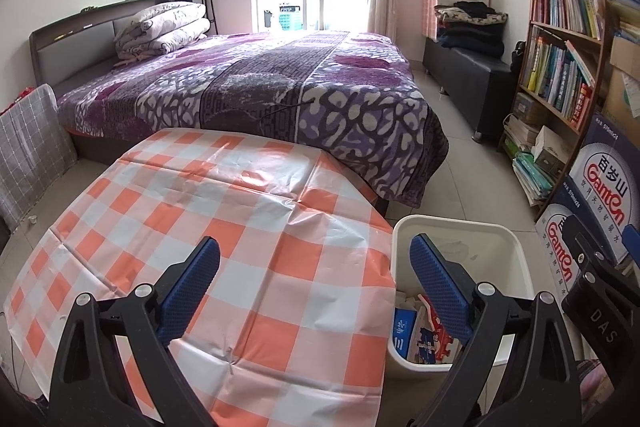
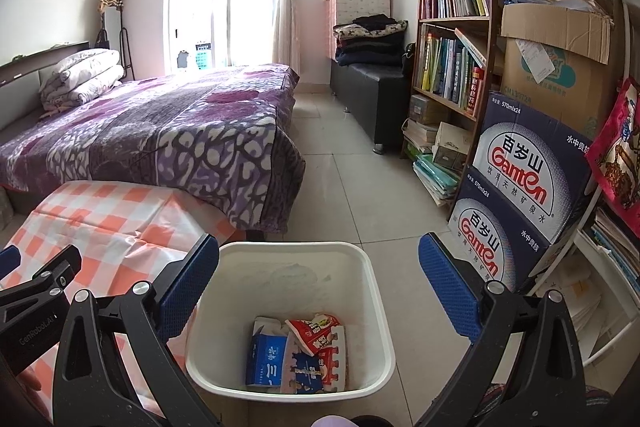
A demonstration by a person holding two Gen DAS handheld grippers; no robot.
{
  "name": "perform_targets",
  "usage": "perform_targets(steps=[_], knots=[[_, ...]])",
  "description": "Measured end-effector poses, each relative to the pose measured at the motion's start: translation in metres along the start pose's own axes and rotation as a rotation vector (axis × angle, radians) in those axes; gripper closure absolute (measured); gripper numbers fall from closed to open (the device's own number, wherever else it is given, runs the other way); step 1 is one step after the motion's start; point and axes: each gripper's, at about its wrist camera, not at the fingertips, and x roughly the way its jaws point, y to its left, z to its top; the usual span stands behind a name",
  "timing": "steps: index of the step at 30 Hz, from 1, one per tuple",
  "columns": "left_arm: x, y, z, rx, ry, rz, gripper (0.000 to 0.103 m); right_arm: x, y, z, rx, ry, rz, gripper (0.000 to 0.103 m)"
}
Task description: Collect trash
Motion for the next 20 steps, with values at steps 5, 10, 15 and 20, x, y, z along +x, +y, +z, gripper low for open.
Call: perform_targets(steps=[5,10,15,20], knots=[[-0.0002,-0.0007,-0.0007,0.0,0.0,-0.002,0.01,0.0004,0.0008,-0.0002,0.001,0.004,0.003,0.007],[-0.0006,-0.001,-0.0006,-0.001,-0.004,-0.001,0.01,0.0007,0.0001,0.0002,0.0,0.006,0.003,0.007],[-0.0008,-0.0012,0.0012,-0.011,-0.001,-0.007,0.01,0.0005,0.0024,-0.0006,-0.002,0.008,0.002,0.007],[-0.001,-0.0001,0.0023,-0.02,0.004,-0.006,0.01,0.0005,0.0018,-0.0006,-0.002,0.009,0.003,0.007]])
